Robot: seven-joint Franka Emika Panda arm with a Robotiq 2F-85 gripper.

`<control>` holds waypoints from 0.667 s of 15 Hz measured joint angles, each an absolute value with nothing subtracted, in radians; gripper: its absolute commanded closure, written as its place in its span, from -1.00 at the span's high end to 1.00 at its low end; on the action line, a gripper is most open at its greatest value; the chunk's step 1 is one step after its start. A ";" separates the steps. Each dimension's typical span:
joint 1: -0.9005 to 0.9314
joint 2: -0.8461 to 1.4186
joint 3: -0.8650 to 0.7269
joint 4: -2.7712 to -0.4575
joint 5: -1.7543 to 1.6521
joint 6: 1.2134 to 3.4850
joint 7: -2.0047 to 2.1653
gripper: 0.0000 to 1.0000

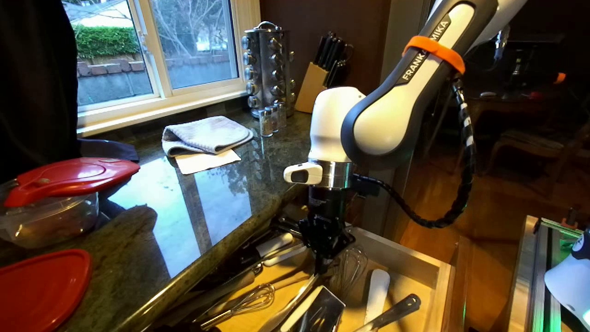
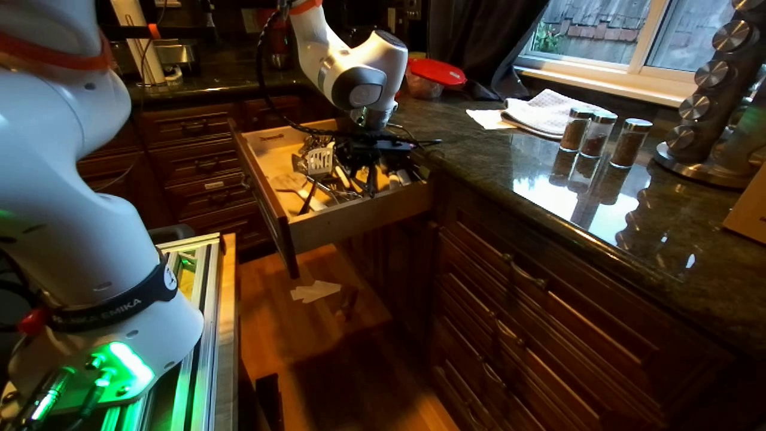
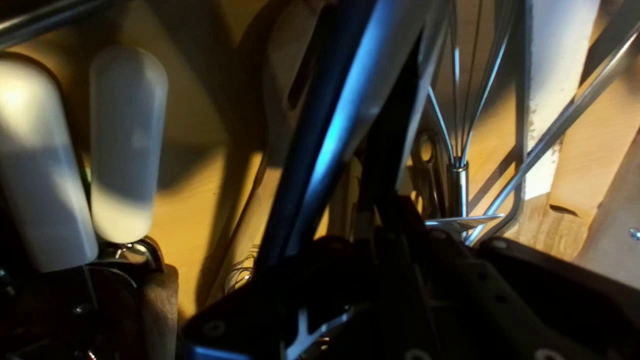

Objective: Remove the tongs from the drawer

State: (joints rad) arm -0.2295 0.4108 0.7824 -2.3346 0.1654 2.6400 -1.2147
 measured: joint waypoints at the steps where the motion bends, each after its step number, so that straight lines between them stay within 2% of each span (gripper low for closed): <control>1: -0.230 0.408 0.786 -2.331 0.180 2.615 -1.239 -0.98; 10: -0.193 0.297 0.818 -2.300 0.356 2.425 -1.399 -0.98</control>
State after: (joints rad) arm -0.1931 0.2967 0.8183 -2.3001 0.3556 2.4246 -1.3987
